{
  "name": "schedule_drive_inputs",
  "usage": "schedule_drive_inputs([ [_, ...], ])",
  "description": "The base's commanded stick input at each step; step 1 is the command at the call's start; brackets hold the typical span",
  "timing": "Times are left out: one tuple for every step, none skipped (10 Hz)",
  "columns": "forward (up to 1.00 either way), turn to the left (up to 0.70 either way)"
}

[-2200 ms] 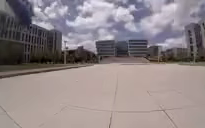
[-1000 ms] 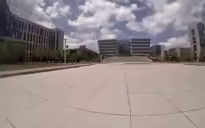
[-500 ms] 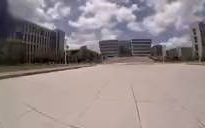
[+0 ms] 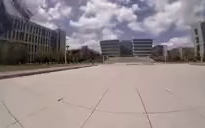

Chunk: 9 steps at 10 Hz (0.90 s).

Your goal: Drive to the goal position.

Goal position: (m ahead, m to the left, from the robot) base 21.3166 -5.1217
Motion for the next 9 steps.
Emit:
schedule_drive_inputs([
  [0.70, 0.00],
  [0.70, 0.00],
  [0.70, -0.12],
  [0.70, -0.33],
  [0.70, -0.33],
  [0.70, -0.33],
  [0.70, -0.33],
  [0.70, -0.33],
  [0.70, -0.29],
])
